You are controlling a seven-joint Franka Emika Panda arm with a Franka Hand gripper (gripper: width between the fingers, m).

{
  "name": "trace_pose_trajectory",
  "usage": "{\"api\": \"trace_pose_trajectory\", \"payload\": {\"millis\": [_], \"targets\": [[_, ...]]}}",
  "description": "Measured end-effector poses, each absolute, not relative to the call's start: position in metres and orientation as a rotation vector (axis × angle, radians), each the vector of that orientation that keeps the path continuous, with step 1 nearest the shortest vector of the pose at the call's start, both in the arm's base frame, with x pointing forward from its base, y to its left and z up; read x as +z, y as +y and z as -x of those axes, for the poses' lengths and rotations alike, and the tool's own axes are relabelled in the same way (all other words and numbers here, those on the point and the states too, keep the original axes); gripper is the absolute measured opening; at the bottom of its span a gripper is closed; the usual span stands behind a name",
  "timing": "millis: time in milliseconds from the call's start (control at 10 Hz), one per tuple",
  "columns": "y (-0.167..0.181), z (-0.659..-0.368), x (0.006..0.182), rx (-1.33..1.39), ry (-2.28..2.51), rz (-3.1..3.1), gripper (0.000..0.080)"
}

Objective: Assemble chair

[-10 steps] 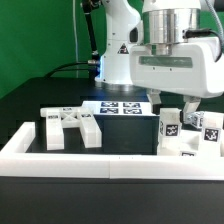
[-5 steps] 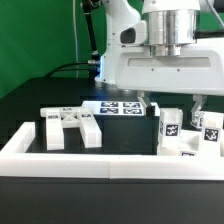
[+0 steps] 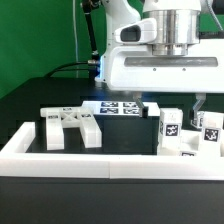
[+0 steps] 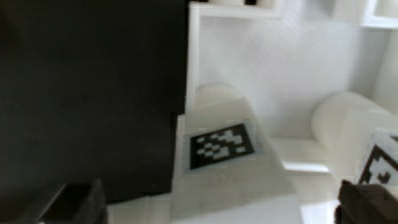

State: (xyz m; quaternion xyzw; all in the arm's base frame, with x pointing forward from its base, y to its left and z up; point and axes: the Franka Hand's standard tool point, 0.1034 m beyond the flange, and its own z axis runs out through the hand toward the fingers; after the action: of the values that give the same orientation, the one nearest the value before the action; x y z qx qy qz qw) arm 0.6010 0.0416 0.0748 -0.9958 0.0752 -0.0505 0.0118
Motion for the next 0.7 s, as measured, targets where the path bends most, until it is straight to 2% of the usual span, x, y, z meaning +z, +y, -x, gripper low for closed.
{"api": "trace_pose_trajectory", "payload": {"millis": [100,300,400,500,700], "targets": [[0.0413,-0.6016,0.0750,-0.159,0.212,3.110,0.0649],[0.0410,-0.6011,0.0747,-0.157,0.221,3.110,0.0391],[0.0410,-0.6012,0.0748,-0.158,0.254,3.106,0.0391],[0.0409,-0.6012,0.0747,-0.157,0.264,3.105,0.0288],[0.0410,-0.6012,0.0746,-0.154,0.460,3.075,0.0288]]}}
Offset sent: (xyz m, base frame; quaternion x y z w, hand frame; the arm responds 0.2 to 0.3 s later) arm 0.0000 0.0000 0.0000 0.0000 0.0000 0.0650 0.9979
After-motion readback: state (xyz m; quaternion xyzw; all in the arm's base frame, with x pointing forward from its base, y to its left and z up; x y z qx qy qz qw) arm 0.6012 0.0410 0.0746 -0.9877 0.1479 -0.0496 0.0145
